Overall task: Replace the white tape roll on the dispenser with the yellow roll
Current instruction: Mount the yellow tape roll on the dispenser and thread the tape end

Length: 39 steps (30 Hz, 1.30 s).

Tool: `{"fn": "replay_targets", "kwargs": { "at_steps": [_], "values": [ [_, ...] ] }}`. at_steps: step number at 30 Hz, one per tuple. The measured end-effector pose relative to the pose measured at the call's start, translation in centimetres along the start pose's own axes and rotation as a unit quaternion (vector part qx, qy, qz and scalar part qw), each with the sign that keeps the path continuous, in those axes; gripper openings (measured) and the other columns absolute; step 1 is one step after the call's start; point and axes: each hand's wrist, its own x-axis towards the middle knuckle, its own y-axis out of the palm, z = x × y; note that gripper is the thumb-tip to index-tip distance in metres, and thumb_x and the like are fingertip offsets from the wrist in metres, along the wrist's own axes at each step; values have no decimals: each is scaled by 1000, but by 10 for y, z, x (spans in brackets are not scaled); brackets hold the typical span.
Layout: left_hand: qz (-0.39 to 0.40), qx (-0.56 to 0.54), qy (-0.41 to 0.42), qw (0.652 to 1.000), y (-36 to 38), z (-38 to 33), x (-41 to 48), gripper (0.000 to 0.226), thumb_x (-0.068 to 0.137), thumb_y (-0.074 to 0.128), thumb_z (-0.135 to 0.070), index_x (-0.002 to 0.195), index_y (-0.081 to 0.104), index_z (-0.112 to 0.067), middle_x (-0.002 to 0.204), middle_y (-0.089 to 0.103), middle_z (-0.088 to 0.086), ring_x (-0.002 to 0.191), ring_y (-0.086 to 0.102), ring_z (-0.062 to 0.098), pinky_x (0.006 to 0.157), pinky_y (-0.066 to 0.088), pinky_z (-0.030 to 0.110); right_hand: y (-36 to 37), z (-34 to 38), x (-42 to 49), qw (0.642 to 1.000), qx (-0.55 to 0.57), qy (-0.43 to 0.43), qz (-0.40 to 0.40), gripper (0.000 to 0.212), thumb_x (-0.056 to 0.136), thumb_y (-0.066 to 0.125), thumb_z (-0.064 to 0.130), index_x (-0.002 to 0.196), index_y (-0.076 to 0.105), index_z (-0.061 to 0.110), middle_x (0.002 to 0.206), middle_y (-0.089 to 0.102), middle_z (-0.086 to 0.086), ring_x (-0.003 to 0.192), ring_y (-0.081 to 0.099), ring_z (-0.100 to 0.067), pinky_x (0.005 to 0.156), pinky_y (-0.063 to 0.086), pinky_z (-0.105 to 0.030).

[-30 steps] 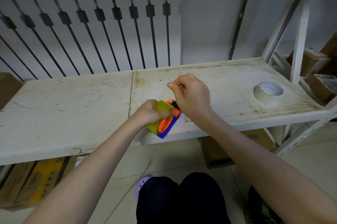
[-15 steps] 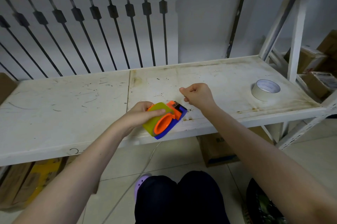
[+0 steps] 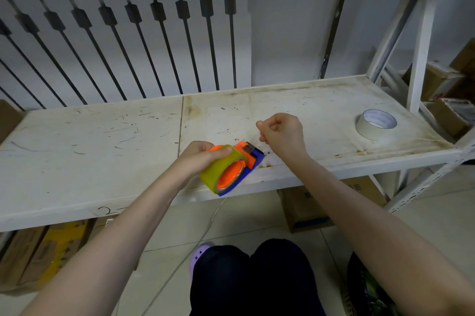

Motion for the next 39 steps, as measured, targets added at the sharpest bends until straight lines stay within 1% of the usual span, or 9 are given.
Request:
{"fn": "replay_targets", "kwargs": {
  "at_steps": [4, 11, 17, 22, 26, 30, 34, 36, 39],
  "values": [
    [-6, 25, 4, 1000, 3, -2, 1, 31, 79, 68, -42, 67, 58, -16, 71, 63, 1, 67, 59, 15, 58, 44, 23, -6, 19, -4, 997, 17, -57, -49, 21, 86, 64, 24, 77, 63, 6, 62, 65, 2, 55, 65, -2, 72, 57, -31],
    [-12, 52, -8, 999, 3, -6, 1, 33, 78, 67, -47, 67, 56, -18, 73, 61, 0, 72, 58, 17, 58, 42, 24, -11, 32, -9, 985, 27, -147, -80, 19, 86, 65, 23, 73, 62, 9, 66, 64, -8, 66, 65, -27, 66, 56, -37],
    [-33, 51, 8, 998, 0, -5, 0, 37, 76, 69, -48, 74, 61, -12, 76, 64, 5, 72, 60, 20, 61, 45, 27, -14, 2, 6, 994, 86, 1, -65, 23, 85, 64, 24, 79, 64, 1, 67, 67, -9, 57, 65, -8, 72, 60, -36],
    [-50, 64, 15, 997, -1, -4, 0, 58, 60, 75, -54, 85, 69, -2, 87, 70, 21, 73, 62, 23, 66, 47, 32, -3, -33, 13, 990, 52, 133, -14, 22, 80, 67, 18, 62, 65, 5, 59, 67, -5, 61, 65, -19, 78, 60, -42],
    [-66, 76, 3, 995, -1, -2, 5, 49, 57, 76, -56, 71, 64, -10, 74, 66, 12, 70, 61, 23, 62, 46, 31, 2, -45, 15, 983, 1, 177, 43, 24, 74, 76, 22, 60, 66, 6, 54, 64, -4, 55, 62, -20, 71, 60, -36],
    [-65, 110, -12, 992, -3, -2, 13, 51, 65, 74, -54, 80, 69, -5, 82, 70, 14, 80, 65, 28, 64, 48, 32, 5, -44, 21, 977, -58, 188, 81, 28, 72, 77, 23, 55, 63, 6, 50, 60, -4, 44, 52, -14, 56, 50, -25],
    [-79, 196, -18, 977, -8, -6, 21, 46, 62, 68, -60, 70, 57, -16, 77, 60, 3, 80, 58, 24, 66, 45, 31, 8, -44, 25, 976, -78, 184, 88, 30, 73, 76, 21, 51, 60, 9, 49, 59, -3, 44, 52, -14, 56, 49, -24],
    [-89, 231, 12, 969, -7, -10, 24, 40, 66, 70, -52, 86, 61, -18, 91, 61, 2, 89, 58, 24, 75, 47, 33, 9, -46, 25, 977, -73, 179, 85, 28, 73, 76, 19, 53, 60, 8, 49, 59, -2, 44, 52, -14, 58, 51, -26],
    [-30, 258, 104, 960, -1, -21, 25, 28, 80, 63, -15, 107, 63, -22, 111, 59, 5, 103, 57, 23, 88, 47, 33, 11, -48, 24, 982, -62, 166, 68, 29, 73, 77, 19, 52, 59, 10, 49, 60, -2, 44, 52, -13, 62, 53, -30]
  ]
}}
